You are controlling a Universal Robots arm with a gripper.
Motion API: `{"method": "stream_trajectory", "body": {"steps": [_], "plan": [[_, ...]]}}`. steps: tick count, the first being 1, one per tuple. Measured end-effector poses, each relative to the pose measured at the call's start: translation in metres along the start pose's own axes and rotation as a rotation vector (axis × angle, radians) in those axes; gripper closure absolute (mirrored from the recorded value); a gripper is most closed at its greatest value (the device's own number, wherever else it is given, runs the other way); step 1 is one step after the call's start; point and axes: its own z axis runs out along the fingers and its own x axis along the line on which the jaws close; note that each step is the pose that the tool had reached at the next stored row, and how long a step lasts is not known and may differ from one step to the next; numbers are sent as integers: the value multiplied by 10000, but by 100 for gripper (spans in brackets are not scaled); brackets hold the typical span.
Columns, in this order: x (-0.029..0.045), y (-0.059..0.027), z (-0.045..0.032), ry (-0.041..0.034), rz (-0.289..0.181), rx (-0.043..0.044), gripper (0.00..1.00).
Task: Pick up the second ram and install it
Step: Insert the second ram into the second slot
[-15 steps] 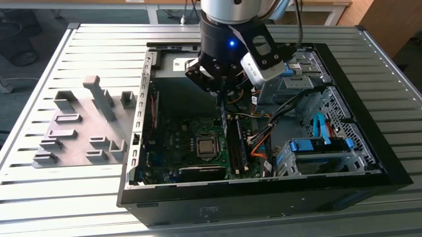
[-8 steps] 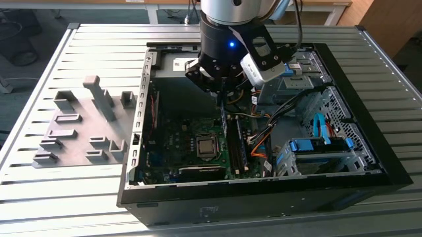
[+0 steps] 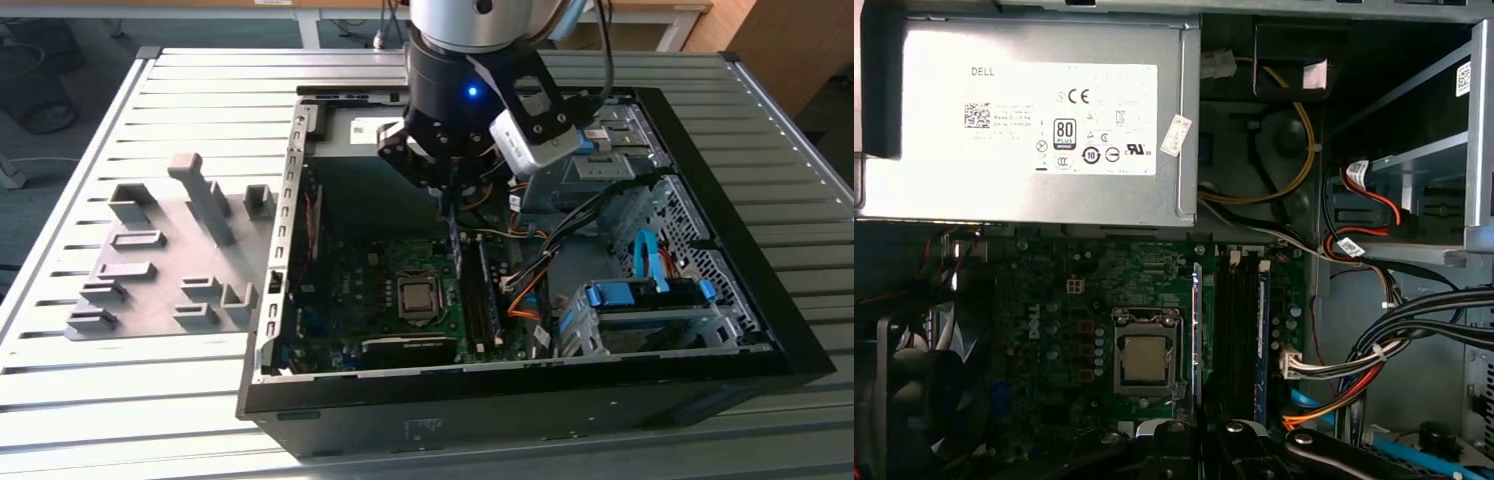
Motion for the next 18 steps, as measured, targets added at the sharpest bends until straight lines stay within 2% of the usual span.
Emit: {"method": "stream_trajectory", "body": {"steps": [6,10,18], "plan": [[-28,-36,93,4,1,-25,86],[-62,-73,156,3,3,-109,86],[-143,-91,298,27,5,-117,86]]}}
